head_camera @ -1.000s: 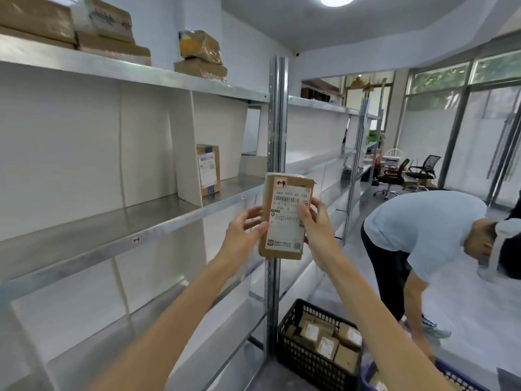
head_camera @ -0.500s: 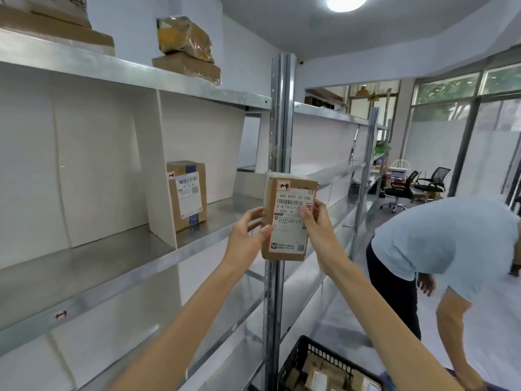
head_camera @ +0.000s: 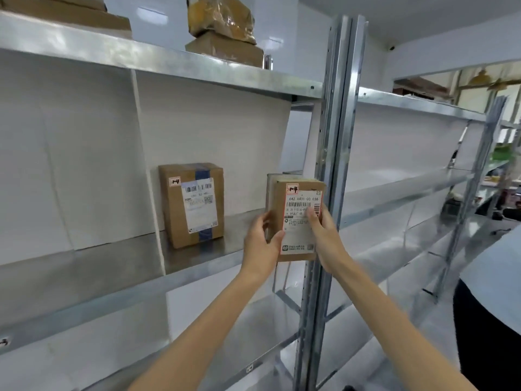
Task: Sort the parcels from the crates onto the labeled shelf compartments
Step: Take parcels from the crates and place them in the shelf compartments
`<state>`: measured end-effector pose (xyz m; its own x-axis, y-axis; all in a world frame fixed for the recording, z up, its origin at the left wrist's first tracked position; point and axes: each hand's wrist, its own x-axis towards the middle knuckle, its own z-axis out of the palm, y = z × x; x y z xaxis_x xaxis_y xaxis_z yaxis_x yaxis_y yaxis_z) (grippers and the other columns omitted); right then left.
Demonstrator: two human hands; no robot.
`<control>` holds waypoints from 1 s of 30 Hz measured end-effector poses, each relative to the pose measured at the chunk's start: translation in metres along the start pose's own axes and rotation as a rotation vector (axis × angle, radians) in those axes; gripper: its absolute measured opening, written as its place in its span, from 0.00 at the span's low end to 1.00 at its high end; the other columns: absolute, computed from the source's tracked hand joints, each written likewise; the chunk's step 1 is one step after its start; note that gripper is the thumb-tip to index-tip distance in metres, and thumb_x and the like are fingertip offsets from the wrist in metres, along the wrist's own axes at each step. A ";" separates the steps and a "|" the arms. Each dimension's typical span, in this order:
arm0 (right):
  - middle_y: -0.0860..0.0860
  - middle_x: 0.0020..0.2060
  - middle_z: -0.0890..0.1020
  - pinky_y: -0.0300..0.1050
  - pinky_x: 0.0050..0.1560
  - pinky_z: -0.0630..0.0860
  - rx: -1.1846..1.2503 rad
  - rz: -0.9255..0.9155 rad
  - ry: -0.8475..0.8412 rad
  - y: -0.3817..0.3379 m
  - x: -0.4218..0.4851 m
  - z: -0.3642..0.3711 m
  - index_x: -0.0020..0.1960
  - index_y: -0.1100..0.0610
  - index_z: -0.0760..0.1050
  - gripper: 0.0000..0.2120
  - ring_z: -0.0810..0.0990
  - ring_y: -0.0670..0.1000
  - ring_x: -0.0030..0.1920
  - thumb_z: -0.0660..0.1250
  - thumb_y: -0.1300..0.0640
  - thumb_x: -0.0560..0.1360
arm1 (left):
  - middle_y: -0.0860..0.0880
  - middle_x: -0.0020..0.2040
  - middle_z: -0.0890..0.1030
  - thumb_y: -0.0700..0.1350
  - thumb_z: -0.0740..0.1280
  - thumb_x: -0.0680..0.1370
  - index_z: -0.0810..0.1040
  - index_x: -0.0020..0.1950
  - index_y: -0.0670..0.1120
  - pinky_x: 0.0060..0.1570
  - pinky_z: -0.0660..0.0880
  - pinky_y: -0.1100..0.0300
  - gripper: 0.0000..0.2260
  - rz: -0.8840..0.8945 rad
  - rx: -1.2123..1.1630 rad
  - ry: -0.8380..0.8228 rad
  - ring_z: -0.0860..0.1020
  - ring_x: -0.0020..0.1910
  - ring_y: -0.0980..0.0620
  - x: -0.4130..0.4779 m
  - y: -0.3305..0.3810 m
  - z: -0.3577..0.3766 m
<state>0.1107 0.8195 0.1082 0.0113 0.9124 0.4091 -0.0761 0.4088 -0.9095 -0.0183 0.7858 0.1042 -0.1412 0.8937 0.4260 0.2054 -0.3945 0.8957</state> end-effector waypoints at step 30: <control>0.50 0.66 0.73 0.57 0.62 0.75 -0.030 -0.112 -0.575 0.087 0.141 0.019 0.76 0.51 0.50 0.35 0.76 0.49 0.63 0.64 0.50 0.75 | 0.50 0.65 0.74 0.39 0.67 0.76 0.67 0.64 0.47 0.65 0.69 0.57 0.19 -0.216 0.411 0.236 0.71 0.66 0.53 0.104 -0.053 0.001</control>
<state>0.0866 0.9832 0.0881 -0.5258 0.7091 0.4698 -0.0770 0.5104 -0.8565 -0.0432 0.8999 0.1007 -0.4277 0.8540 0.2964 0.5040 -0.0469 0.8624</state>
